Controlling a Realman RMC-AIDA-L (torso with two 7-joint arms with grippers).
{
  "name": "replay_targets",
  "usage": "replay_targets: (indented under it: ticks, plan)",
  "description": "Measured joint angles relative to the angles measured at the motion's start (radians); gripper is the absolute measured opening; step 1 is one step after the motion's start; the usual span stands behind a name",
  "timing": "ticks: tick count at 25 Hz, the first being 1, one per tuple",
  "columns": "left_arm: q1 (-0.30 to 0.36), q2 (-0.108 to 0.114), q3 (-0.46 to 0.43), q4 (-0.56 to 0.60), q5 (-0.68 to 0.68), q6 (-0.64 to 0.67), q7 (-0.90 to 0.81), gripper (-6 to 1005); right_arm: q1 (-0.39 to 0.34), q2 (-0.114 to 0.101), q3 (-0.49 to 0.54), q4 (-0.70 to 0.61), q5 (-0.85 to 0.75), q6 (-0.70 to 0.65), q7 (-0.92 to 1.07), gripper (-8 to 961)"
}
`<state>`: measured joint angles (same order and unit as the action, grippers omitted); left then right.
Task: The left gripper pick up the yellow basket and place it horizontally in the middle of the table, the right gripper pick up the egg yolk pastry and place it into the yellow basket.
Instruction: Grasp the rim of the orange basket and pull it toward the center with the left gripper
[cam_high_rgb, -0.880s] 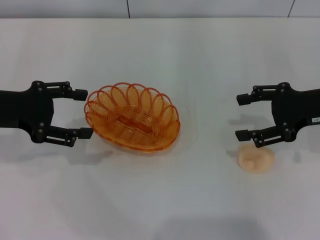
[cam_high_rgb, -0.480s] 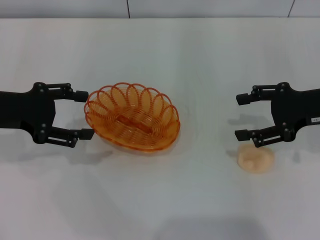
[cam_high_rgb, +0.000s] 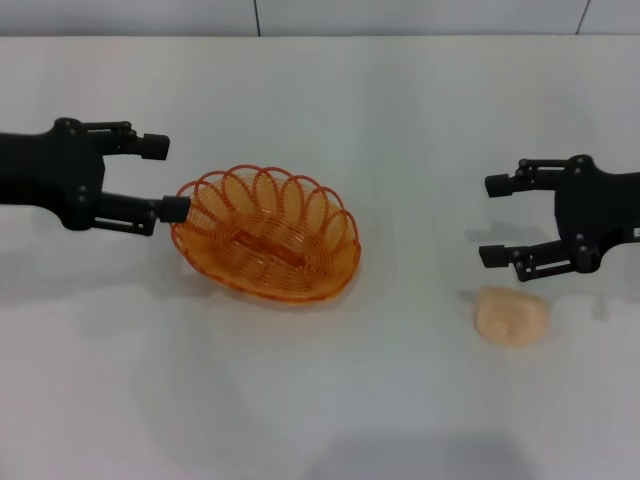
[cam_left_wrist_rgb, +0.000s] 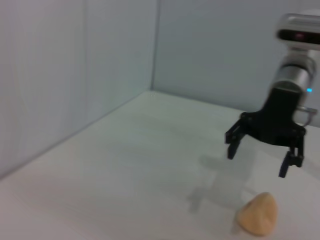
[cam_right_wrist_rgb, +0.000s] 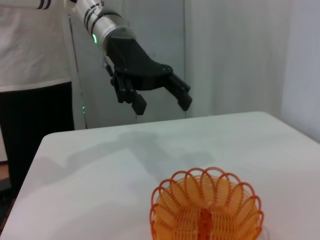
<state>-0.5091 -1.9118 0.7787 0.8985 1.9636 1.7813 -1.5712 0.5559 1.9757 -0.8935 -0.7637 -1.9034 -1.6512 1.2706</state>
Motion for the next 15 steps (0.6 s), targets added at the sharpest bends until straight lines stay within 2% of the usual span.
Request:
replay_targets:
  ticks: [5, 7, 11, 15]
  plan:
    - [-0.006, -0.035, 0.008, 0.191, 0.127, -0.006, -0.298, 876, -0.031, 0.006, 0.017, -0.004, 0.026, -0.007, -0.036, 831]
    - [-0.02, -0.041, 0.008, 0.225, 0.177, -0.01, -0.383, 876, -0.044, 0.011, 0.023, -0.008, 0.038, -0.007, -0.05, 830]
    - [-0.085, -0.044, 0.009, 0.24, 0.324, -0.045, -0.554, 875, -0.068, 0.014, 0.025, -0.01, 0.049, -0.007, -0.071, 829]
    - [-0.141, -0.048, 0.021, 0.218, 0.453, -0.115, -0.651, 874, -0.08, 0.027, 0.025, -0.003, 0.052, -0.005, -0.096, 828]
